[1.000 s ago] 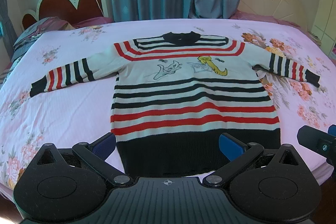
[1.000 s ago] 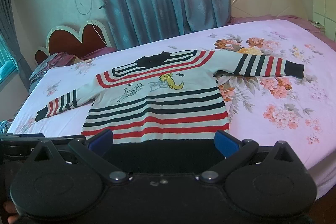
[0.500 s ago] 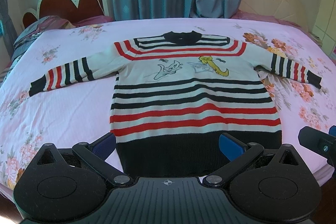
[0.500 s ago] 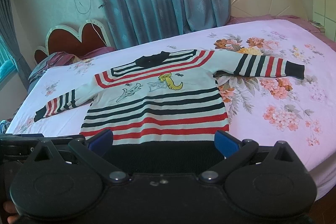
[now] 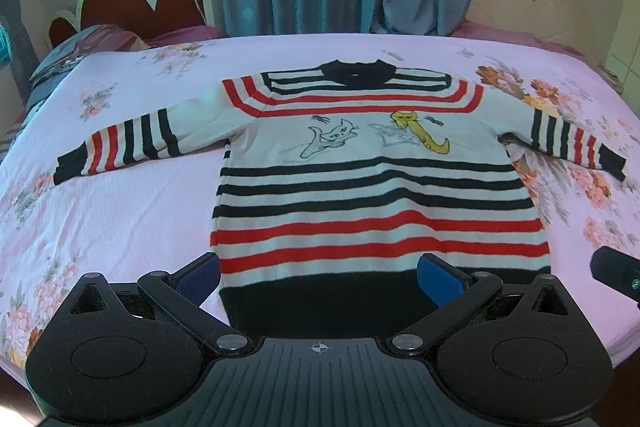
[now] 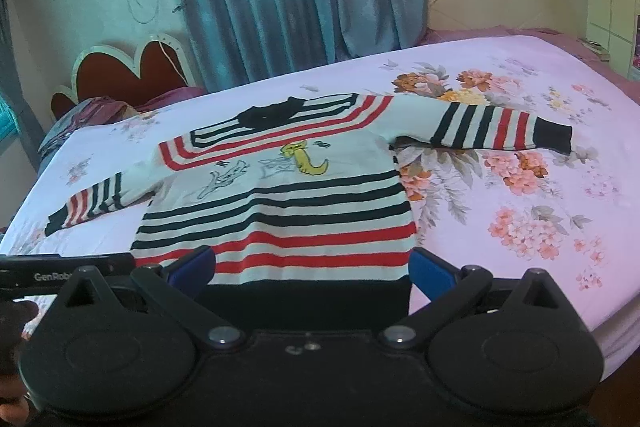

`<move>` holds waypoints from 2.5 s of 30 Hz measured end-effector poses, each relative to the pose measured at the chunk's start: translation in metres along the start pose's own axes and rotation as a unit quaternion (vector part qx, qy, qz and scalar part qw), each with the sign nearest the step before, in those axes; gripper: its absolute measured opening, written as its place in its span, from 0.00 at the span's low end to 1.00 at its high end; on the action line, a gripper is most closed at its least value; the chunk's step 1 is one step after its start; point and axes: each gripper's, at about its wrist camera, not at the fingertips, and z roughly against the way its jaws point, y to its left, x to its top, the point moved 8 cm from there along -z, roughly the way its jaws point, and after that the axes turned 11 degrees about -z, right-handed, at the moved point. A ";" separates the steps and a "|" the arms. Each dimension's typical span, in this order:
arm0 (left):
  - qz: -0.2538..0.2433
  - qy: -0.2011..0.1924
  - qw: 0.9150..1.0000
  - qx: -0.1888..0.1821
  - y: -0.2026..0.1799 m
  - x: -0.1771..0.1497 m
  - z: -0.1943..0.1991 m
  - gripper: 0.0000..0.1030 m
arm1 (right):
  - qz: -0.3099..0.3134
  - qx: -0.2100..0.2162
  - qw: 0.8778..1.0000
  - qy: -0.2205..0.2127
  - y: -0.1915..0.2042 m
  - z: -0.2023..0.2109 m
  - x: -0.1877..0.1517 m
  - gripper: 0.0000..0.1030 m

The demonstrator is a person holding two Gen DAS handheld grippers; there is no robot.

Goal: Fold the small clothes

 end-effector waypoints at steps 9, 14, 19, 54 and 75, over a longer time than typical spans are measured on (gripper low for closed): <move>0.009 0.004 1.000 0.004 -0.002 0.017 -0.028 1.00 | -0.007 -0.016 1.000 -0.003 -0.018 -0.022 0.020 0.99; 0.020 0.006 1.000 0.002 -0.003 0.030 -0.051 1.00 | -0.016 -0.034 0.999 -0.003 -0.037 -0.042 0.034 0.99; 0.037 0.005 0.999 0.005 -0.004 0.044 -0.073 1.00 | -0.026 -0.051 0.998 -0.003 -0.060 -0.064 0.053 0.99; 0.043 0.050 0.997 0.040 -0.054 0.132 -0.224 1.00 | -0.236 -0.169 0.957 0.017 -0.314 -0.236 0.158 0.71; 0.071 0.057 0.996 0.020 -0.040 0.141 -0.243 1.00 | -0.240 -0.124 0.958 -0.099 -0.306 -0.243 0.216 0.09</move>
